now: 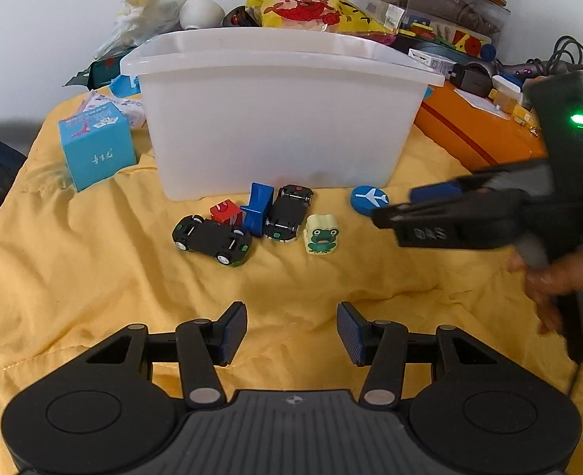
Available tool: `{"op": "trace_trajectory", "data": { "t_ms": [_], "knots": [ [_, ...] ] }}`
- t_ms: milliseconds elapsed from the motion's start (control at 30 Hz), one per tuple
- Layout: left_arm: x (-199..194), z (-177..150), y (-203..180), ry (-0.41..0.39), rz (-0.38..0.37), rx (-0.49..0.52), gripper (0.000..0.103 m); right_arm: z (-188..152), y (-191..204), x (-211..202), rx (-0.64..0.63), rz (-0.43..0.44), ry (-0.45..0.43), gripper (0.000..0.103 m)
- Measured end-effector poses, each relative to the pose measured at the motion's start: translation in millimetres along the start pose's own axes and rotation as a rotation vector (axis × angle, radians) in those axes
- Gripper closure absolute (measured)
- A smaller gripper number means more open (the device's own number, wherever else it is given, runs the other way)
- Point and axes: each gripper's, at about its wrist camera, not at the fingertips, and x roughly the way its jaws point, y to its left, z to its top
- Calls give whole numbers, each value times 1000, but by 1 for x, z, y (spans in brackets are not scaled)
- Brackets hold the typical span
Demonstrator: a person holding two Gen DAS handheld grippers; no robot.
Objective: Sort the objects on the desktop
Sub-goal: 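Move both open tools back toward the toys on the blanket, then grasp the blue airplane disc with the right tool while the left tool grasps the frog cube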
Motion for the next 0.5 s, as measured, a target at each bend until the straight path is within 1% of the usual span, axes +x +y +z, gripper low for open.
{"op": "trace_trajectory", "data": {
  "t_ms": [67, 100, 167, 233, 267, 300, 400, 500],
  "knots": [
    [0, 0, 2, -2, 13, 0, 49, 0, -1, 13, -11, -7, 18, 54],
    [0, 1, 4, -2, 17, -2, 49, 1, -2, 19, -6, -6, 30, 51],
    [1, 3, 7, -7, 29, -3, 49, 3, -6, 27, 5, -8, 28, 47],
    [4, 7, 11, -10, 44, 0, 49, 4, -10, 31, 9, 7, 18, 49],
    [5, 9, 13, -11, 49, 0, 49, 6, -12, 32, 16, 23, 21, 53],
    [7, 12, 15, -11, 56, -3, 49, 7, -14, 32, 24, 42, 25, 61],
    [13, 21, 20, -17, 59, -22, 49, 7, -15, 24, 26, 71, 27, 61],
    [19, 29, 16, -20, 36, 13, 49, -2, -12, 7, 19, 72, 21, 61]
  ]
}}
